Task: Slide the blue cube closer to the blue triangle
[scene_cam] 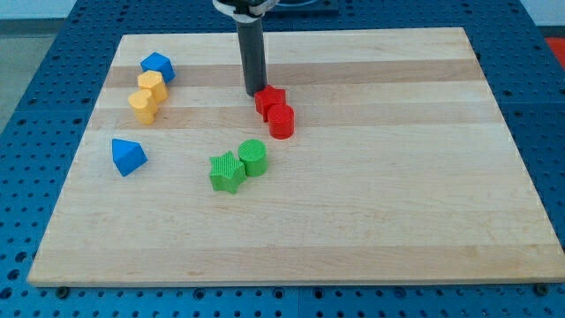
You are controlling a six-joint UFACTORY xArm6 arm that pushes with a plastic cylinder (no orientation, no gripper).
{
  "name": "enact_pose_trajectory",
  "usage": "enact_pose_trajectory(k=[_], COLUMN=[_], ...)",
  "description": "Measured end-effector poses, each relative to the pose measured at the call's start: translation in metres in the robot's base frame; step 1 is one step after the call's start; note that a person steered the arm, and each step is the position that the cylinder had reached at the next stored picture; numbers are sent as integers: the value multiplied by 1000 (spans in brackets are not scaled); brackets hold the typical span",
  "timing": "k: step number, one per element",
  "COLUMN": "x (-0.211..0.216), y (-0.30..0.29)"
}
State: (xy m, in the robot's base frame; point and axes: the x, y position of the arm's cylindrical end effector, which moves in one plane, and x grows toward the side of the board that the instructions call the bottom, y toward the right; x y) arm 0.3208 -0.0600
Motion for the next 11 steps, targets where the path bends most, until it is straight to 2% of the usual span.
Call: enact_pose_trajectory(k=[1, 3, 6, 7, 11], x=[-38, -84, -85, -75, -47], y=[-15, -81, -162, -172, -150])
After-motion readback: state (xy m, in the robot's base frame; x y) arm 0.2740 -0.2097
